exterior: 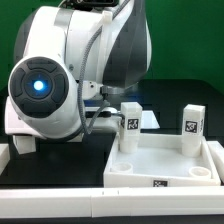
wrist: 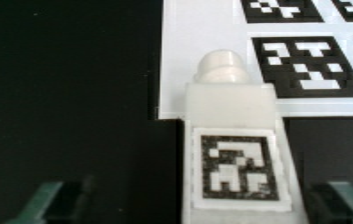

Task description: Assemble square table

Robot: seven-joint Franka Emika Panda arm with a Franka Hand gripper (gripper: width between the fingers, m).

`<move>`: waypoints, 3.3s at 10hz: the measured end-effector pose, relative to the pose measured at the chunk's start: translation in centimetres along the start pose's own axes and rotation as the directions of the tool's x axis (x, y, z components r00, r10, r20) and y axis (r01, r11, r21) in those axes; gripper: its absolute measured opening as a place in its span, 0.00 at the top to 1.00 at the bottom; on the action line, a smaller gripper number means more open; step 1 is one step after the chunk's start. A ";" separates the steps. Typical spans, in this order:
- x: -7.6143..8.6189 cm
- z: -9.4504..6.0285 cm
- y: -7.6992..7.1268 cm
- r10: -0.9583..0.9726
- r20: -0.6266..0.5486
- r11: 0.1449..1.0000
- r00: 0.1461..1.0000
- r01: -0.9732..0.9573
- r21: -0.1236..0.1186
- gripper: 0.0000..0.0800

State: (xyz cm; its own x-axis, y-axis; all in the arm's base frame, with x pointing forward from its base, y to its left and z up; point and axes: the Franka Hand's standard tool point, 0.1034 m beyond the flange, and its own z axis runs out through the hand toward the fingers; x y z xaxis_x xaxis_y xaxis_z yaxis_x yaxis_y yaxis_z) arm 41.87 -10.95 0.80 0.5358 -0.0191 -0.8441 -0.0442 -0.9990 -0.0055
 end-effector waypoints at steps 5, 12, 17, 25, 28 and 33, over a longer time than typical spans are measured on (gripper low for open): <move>0.0 0.0 0.0 -0.003 0.000 1.000 1.000 0.003 -0.001 0.64; -5.4 -6.8 -1.4 -0.064 -0.245 0.998 0.967 0.063 -0.015 0.64; -5.4 -9.0 -2.0 -0.072 -0.539 0.997 0.839 0.061 -0.037 0.64; -4.6 -16.7 -4.2 -0.087 -0.866 0.996 0.492 0.049 -0.072 0.64; -3.8 -21.5 -11.5 -0.021 -0.949 0.999 0.313 0.046 -0.007 0.64; -3.7 -22.0 -11.2 -0.056 -0.998 0.998 -0.007 -0.008 -0.056 0.64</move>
Offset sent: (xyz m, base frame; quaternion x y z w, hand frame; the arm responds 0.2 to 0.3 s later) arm 0.0000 0.0000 0.0000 0.0000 0.0000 0.0000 1.0000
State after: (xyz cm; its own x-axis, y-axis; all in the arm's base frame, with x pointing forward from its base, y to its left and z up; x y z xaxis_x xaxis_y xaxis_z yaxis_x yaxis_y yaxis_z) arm 58.92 -0.59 15.80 0.8403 0.0158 0.5419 -0.0013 -0.9995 0.0312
